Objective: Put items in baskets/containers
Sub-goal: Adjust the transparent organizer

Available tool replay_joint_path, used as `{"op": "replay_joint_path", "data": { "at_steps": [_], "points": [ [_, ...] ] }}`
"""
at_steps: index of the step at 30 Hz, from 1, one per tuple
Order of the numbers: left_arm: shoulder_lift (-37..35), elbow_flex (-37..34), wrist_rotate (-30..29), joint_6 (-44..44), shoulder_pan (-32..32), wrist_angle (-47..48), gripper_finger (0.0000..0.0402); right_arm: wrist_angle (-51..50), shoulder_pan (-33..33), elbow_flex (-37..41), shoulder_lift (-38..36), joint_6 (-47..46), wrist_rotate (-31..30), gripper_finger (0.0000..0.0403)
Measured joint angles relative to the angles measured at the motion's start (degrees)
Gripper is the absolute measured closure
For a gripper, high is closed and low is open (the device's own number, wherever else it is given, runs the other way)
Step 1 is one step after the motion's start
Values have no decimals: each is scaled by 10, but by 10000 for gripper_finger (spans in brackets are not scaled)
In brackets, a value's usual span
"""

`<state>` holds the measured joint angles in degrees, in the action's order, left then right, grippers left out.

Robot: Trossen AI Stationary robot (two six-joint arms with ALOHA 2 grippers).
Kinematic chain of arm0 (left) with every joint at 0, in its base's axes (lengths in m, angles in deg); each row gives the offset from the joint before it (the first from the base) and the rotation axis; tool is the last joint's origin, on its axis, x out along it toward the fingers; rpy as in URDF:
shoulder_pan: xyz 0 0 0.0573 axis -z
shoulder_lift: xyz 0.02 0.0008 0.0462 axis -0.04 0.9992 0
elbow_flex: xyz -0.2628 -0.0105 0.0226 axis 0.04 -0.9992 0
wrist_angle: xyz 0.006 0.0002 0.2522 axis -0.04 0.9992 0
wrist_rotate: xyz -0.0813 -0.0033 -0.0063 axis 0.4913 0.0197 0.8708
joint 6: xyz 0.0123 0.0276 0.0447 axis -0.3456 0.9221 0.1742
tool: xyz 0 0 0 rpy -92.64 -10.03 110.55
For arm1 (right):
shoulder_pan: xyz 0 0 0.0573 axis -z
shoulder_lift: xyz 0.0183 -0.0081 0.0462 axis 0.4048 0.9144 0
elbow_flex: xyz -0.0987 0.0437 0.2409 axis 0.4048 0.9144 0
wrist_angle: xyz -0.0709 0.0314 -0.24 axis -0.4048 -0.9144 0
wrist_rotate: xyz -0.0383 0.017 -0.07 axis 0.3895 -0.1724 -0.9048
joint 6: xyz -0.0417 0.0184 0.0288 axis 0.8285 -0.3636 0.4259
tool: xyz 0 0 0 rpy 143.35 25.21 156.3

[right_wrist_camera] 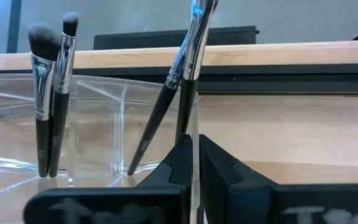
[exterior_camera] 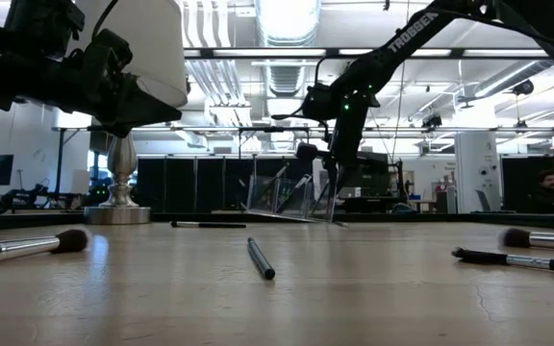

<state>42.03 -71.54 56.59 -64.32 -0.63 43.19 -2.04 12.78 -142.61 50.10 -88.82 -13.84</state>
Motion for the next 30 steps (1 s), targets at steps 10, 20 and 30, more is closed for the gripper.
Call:
{"op": "replay_joint_path", "data": {
  "at_steps": [10,20,30],
  "points": [
    [0,0,0,0,0,0,402,-21,0,-11,0,0,-12,392],
    [0,0,0,-1,0,0,402,-29,-3,-12,0,-18,-23,390],
    [0,0,0,-2,0,0,402,-32,-7,-18,0,-14,-39,390]
  ]
}}
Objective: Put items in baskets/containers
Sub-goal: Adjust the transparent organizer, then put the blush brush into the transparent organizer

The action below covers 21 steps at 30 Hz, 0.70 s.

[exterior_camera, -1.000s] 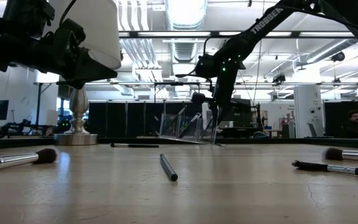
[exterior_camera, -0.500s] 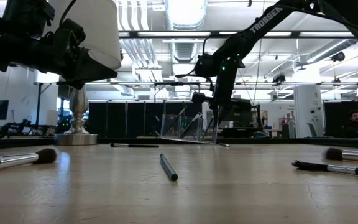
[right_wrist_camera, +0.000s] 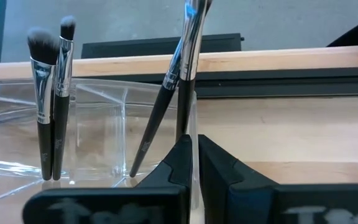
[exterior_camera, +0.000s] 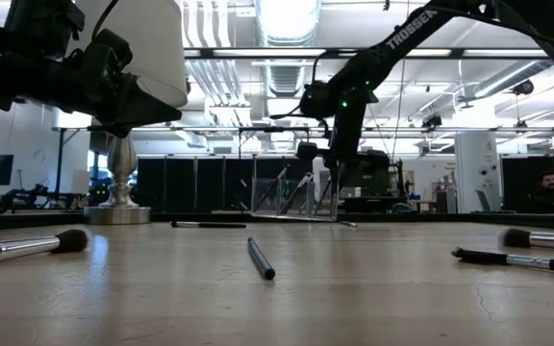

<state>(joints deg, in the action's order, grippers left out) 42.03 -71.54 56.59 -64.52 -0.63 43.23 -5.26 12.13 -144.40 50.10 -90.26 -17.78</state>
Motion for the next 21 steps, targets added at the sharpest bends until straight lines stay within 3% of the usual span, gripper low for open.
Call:
{"op": "replay_joint_path", "data": {
  "at_steps": [5,16,21],
  "points": [
    [0,0,0,0,0,1,402,0,0,0,0,2,-3,377],
    [0,0,0,0,0,3,401,-2,-2,0,-2,18,-1,280],
    [0,0,0,-1,0,12,402,-20,-2,1,-23,76,1,281]
  ]
}}
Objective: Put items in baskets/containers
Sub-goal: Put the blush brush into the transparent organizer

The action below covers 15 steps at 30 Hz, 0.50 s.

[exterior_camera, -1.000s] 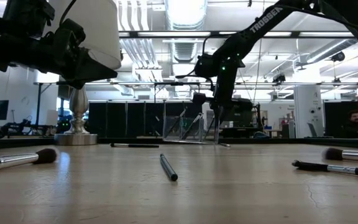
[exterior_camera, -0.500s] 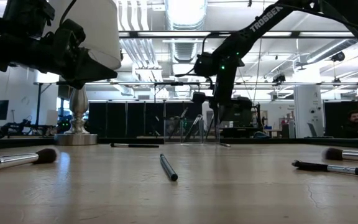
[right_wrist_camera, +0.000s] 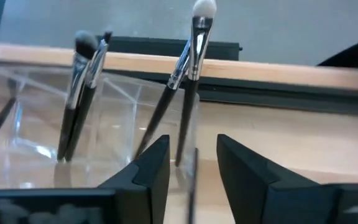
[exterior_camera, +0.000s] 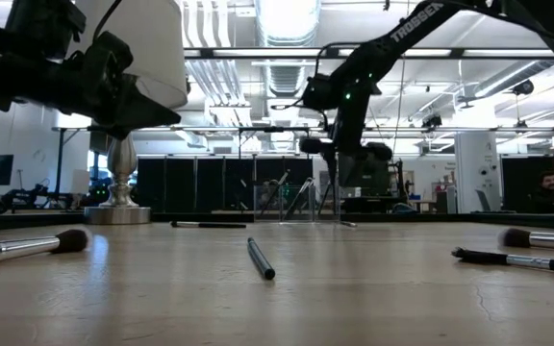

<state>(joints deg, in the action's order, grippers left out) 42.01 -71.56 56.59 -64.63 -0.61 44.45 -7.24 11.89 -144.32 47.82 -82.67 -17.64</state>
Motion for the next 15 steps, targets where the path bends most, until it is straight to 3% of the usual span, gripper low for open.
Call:
{"op": "replay_joint_path", "data": {
  "at_steps": [5,9,15],
  "points": [
    [0,0,0,0,0,6,401,-41,-13,18,-50,78,-53,336],
    [1,0,1,-2,0,9,402,-28,-28,77,-116,135,-77,386],
    [2,-3,21,-14,1,9,401,73,-102,243,-253,204,-79,394]
  ]
}}
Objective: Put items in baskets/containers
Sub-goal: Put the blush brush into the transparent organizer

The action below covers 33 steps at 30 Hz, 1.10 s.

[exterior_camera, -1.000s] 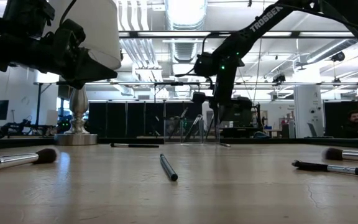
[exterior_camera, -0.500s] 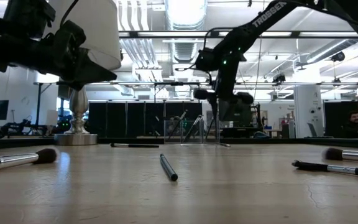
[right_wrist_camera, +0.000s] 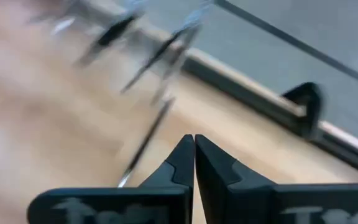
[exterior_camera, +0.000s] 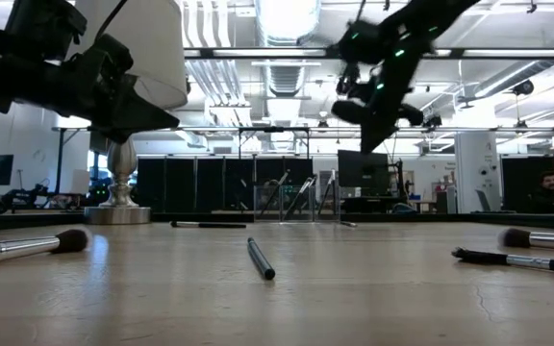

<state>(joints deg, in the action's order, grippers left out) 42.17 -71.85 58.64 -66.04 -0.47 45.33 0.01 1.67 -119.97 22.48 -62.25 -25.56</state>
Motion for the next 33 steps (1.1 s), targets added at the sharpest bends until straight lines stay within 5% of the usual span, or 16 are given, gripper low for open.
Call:
{"op": "replay_joint_path", "data": {
  "at_steps": [7,15,24,33],
  "points": [
    [10,-22,35,-12,20,-12,402,60,-174,172,-156,-16,-4,394],
    [84,-53,34,-37,76,-134,402,43,-408,267,-235,-181,-61,394],
    [180,-53,9,-59,96,-191,401,26,-517,279,-183,-448,3,354],
    [221,-53,9,-66,96,-222,402,-29,-531,218,-74,-523,100,258]
  ]
}}
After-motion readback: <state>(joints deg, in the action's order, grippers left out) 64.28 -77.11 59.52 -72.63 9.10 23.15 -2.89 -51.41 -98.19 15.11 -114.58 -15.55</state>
